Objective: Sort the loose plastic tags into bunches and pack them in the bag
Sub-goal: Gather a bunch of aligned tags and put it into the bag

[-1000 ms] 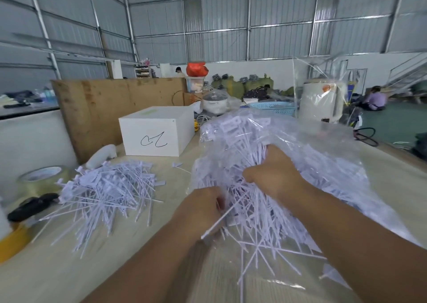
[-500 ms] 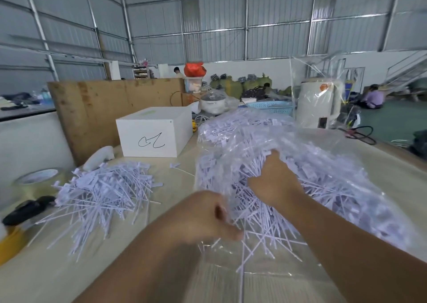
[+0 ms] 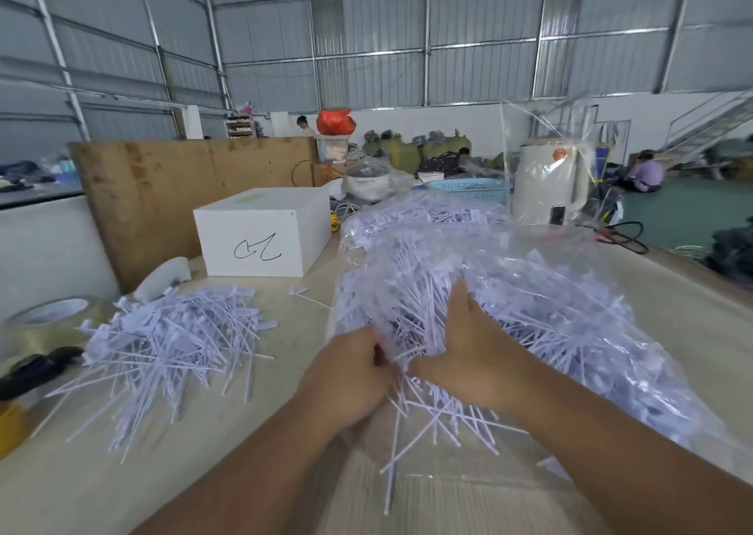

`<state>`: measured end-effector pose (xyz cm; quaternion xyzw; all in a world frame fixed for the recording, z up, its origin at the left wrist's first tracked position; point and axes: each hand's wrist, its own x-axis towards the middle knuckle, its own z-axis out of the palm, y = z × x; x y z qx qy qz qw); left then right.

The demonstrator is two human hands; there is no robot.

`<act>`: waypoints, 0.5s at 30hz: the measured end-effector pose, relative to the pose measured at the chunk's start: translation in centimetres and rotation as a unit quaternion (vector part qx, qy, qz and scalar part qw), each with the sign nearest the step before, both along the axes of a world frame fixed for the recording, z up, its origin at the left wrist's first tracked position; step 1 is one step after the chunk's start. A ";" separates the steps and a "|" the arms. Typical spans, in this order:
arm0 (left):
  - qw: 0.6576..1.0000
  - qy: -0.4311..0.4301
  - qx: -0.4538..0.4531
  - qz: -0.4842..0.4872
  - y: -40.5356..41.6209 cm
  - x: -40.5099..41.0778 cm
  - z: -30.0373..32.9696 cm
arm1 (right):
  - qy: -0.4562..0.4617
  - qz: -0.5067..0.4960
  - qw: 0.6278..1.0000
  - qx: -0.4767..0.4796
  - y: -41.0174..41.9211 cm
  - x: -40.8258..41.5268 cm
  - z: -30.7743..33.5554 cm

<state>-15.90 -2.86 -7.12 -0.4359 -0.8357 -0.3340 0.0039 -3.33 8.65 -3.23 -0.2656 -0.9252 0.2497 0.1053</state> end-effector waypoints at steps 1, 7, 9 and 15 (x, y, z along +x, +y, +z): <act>1.000 -0.005 0.026 0.017 0.0 -0.2 0.1 | -0.007 -0.003 0.998 0.058 -0.3 0.0 -0.2; 0.999 0.003 0.019 0.043 -0.4 -0.4 0.5 | -0.051 -0.024 0.966 0.251 -0.2 -0.4 -3.0; 0.998 0.025 0.009 0.048 -0.6 -0.4 0.7 | -0.040 -0.033 0.964 0.262 0.5 -0.3 -3.3; 0.998 -0.015 -0.058 0.019 -1.7 -0.5 1.6 | 0.062 -0.033 0.974 0.217 1.9 0.6 -3.2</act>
